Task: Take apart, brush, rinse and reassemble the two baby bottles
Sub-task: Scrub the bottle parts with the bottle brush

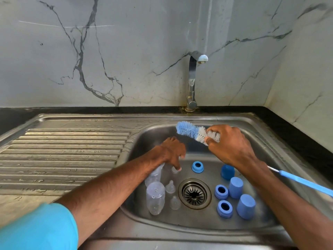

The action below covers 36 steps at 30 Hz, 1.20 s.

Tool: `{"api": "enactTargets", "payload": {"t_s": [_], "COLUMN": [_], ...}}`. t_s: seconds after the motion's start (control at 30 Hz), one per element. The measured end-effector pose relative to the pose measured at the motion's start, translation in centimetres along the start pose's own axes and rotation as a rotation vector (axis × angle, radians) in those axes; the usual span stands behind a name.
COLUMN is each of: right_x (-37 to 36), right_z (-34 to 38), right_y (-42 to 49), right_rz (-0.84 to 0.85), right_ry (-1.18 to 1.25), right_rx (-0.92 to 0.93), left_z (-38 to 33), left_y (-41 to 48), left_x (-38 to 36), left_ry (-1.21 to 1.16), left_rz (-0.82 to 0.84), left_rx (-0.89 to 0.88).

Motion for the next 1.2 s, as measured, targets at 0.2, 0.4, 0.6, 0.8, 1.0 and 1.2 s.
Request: {"api": "enactTargets", "payload": {"t_s": [0.2, 0.4, 0.6, 0.8, 1.0, 1.2], "right_x": [0.6, 0.7, 1.0, 3.5, 5.5, 5.6], "right_z": [0.1, 0.3, 0.5, 0.9, 2.6, 3.5], "right_y": [-0.2, -0.1, -0.3, -0.6, -1.6, -1.8], "right_rz": [0.017, 0.027, 0.006, -0.08, -0.068, 0.022], "right_ry": [-0.024, -0.04, -0.034, 0.012, 0.121, 0.199], "right_rx": [-0.037, -0.028, -0.015, -0.008, 0.059, 0.088], "left_z": [-2.5, -3.0, -1.5, 3.3, 6.3, 7.1], "left_y": [0.9, 1.1, 0.9, -3.1, -7.7, -8.5], "left_x": [-1.4, -2.0, 0.8, 6.8, 5.6, 6.8], "left_ry": [0.342, 0.383, -0.02, -0.725, -1.741, -2.171], "left_rz": [0.045, 0.055, -0.042, -0.238, -0.156, -0.094], "left_rx": [-0.064, -0.034, 0.018, 0.072, 0.078, -0.065]}}
Point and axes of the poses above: each hand's wrist, its own y-axis towards the middle knuckle, its own x-axis out of the back of the hand, z = x × y, the point moved 10 cm from there along y, towards the middle knuckle, and after that the axes turned 7 degrees about x, right-handed, at the moved point
